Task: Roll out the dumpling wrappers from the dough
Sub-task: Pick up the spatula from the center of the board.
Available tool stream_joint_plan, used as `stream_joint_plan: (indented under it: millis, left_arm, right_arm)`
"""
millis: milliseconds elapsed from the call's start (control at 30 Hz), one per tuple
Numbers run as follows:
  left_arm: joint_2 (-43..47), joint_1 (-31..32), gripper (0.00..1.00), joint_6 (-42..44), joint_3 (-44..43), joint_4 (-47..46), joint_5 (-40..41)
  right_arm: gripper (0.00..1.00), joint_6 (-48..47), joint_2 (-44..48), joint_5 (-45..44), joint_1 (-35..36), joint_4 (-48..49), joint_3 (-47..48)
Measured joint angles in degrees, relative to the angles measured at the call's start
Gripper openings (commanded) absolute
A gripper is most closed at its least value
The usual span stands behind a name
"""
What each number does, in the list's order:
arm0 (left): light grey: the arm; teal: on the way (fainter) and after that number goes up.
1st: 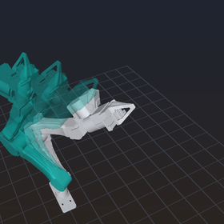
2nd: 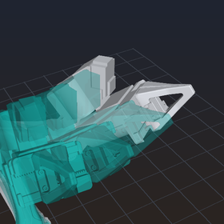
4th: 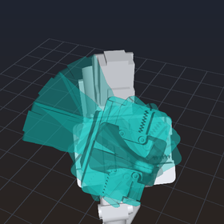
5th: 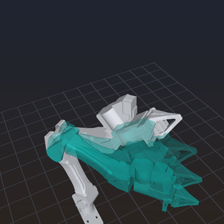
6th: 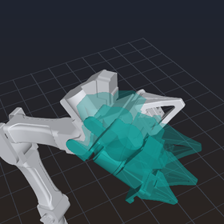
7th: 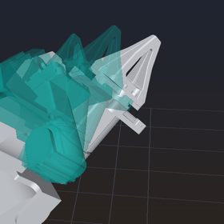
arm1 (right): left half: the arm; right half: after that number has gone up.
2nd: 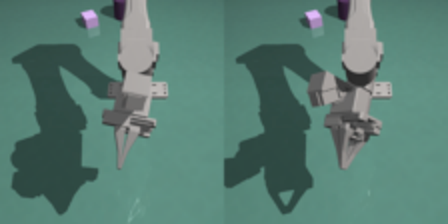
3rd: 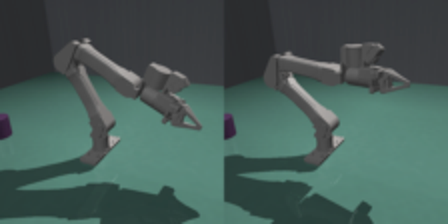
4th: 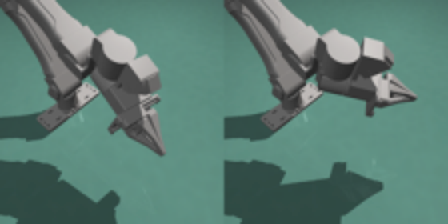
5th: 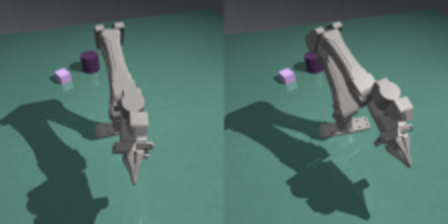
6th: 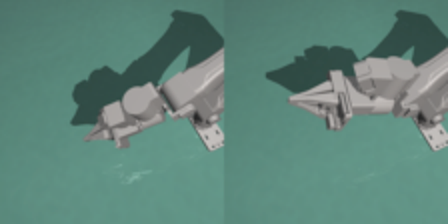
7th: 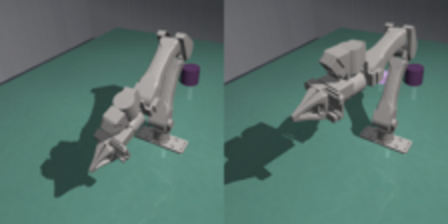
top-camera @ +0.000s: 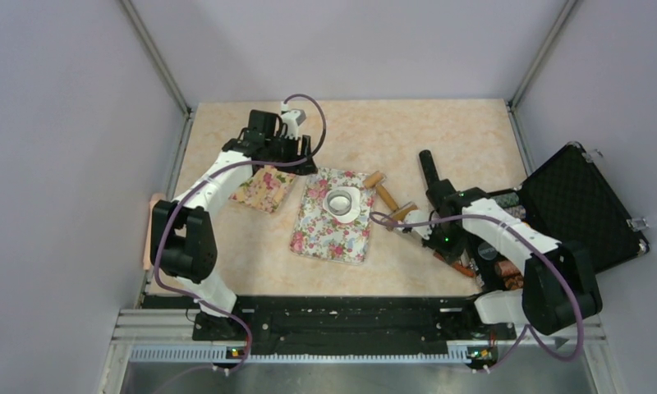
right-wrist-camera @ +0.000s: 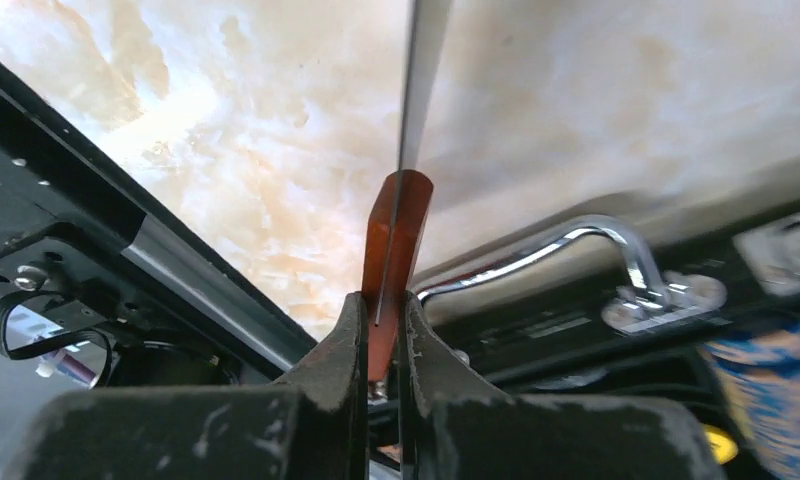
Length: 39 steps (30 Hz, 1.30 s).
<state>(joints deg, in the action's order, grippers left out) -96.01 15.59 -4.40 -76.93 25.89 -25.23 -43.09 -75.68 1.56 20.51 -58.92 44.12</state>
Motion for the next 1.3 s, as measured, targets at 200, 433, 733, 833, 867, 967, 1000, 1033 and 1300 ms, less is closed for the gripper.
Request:
stream_joint_plan:
  millis: [200, 433, 733, 833, 867, 967, 1000, 1033, 1300]
  left_arm:
    - [0.0, 0.04, 0.65, 0.31, -0.13, -0.04, -3.78]
    - [0.0, 0.44, 0.65, -0.04, -0.22, -1.86, -11.1]
    - [0.79, 2.16, 0.65, 0.2, 2.67, -5.27, -17.35]
    - [1.05, 2.45, 0.65, 0.81, 3.58, -5.33, -17.92]
    - [1.16, 2.47, 0.65, 1.11, 3.74, -5.31, -18.05]
    - [1.64, 2.47, 0.65, 1.68, 4.26, -5.33, -18.25]
    - [1.92, 2.45, 0.65, 1.73, 4.48, -5.33, -18.32]
    - [2.12, 2.45, 0.65, 1.75, 4.63, -5.38, -18.38]
    - [2.75, 2.45, 0.66, 1.88, 5.4, -5.77, -18.73]
  right_arm:
    - [0.0, -2.95, 3.61, 1.73, 0.35, -1.86, 11.72]
    - [0.0, -3.67, -0.24, 4.57, 0.37, 1.46, 15.43]
    - [0.37, -3.02, -4.92, 4.52, 0.37, 9.09, 6.58]
    - [0.57, -4.11, -4.92, 4.63, 0.37, 10.56, 5.95]
    - [0.59, -4.28, -4.76, 4.59, 0.37, 10.97, 5.9]
    - [0.61, -5.66, -4.26, 4.55, 0.37, 11.72, 5.9]
    - [0.62, -5.88, -4.28, 4.57, 0.37, 11.85, 5.9]
    - [0.63, -6.01, -4.66, 4.57, 0.37, 11.87, 5.9]
    - [0.63, -6.05, -10.75, 4.04, 0.37, 14.43, 3.15]
